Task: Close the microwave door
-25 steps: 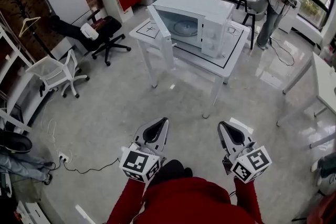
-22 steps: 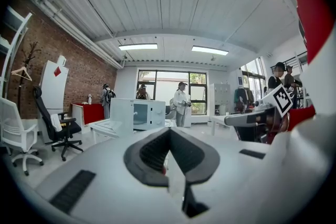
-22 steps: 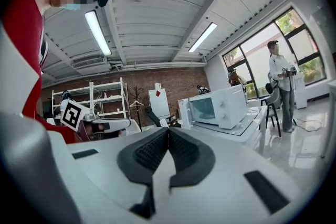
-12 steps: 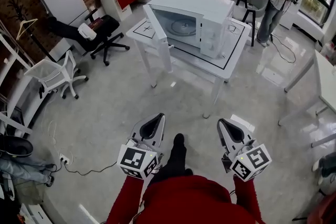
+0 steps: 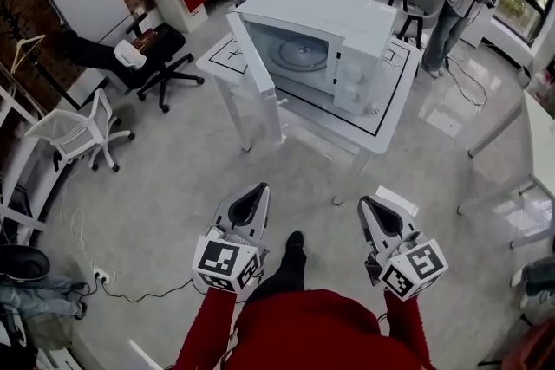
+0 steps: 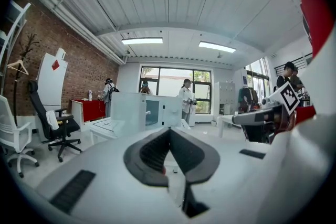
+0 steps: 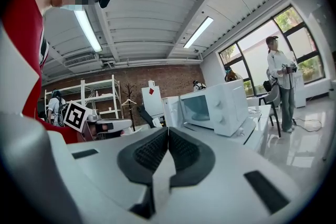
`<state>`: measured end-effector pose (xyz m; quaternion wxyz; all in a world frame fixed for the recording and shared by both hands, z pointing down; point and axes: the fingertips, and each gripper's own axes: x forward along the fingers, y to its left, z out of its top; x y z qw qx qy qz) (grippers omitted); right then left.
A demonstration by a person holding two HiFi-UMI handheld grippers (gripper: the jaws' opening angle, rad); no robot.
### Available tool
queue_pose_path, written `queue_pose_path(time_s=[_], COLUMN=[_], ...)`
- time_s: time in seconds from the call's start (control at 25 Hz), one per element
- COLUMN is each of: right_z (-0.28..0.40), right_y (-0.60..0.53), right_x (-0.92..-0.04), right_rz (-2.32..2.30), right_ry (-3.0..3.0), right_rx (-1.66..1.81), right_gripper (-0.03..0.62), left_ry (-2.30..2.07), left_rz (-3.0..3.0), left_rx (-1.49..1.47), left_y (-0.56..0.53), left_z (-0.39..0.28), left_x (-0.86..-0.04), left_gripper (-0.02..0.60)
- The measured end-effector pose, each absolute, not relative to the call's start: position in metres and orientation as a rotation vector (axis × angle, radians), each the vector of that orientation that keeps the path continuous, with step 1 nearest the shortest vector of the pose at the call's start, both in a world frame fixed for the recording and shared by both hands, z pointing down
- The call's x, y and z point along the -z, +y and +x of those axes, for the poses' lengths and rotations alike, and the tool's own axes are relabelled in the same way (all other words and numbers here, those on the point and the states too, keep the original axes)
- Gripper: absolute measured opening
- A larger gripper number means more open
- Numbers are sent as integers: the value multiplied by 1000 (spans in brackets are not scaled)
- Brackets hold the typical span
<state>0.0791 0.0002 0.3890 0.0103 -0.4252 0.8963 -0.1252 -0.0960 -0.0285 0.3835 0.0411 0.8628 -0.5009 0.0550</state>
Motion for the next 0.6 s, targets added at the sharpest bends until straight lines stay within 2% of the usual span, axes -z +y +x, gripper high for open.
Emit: queue_pose_path(time_s=[0.4,0.48,0.6], right_z=[77,74,71], right_y=[-60,-72,-89], right_x=[-396,-395,-393], right_rz=[-1380,-1389,-1403], right_ry=[2782,2778,2771], right_rx=[412,415,416], right_gripper=[15,15,15], left_ry=[-1517,-1508,-1508], left_rz=[2596,2589,2573], left_rx=[-239,-263,-327], left_y=[-95,-109,-131], left_z=[-105,-108,-111], left_x=[-405,-408,-417], left_gripper=[24,61,174])
